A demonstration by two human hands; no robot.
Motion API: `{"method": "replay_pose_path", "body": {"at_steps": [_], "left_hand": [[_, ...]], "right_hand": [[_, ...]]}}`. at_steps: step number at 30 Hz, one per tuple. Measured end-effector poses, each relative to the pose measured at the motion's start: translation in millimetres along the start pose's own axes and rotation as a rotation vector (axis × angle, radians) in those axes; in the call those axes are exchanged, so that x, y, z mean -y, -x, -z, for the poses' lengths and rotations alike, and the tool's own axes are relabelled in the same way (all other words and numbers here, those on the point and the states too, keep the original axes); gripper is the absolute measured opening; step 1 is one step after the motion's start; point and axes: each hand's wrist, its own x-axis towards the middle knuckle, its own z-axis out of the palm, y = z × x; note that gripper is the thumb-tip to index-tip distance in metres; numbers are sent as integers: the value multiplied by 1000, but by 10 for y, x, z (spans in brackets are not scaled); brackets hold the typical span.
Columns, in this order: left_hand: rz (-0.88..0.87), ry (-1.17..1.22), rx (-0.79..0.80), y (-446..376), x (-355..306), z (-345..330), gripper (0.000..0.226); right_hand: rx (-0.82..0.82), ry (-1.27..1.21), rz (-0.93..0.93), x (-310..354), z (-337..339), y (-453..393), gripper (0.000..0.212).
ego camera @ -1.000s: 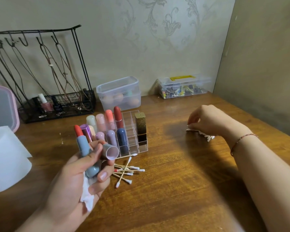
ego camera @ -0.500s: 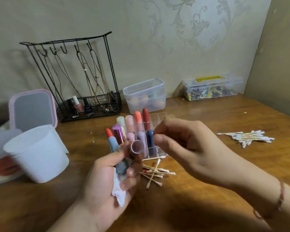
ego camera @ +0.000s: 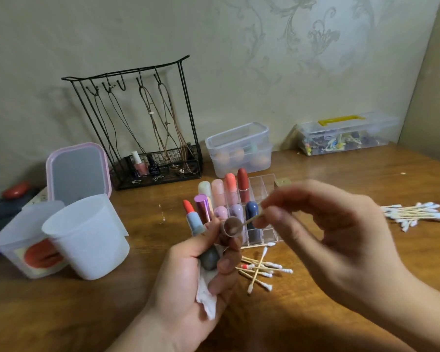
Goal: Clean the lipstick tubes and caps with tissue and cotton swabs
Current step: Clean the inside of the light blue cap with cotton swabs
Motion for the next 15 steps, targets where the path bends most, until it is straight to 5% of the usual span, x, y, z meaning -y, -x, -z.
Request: {"method": "replay_pose_path", "body": {"at_steps": [6,11,15], "left_hand": [[-47,-19,-22,-10,5,-5,33],[-97,-89,-37,-2,21,-17,22],[-117,-112,-64,-13,27,-29,34]], "right_hand": [[108,336,273,-61,-18,6,9],[147,423,318,-116,-6,10,6],[134,537,343,-144,20,24,9]]}}
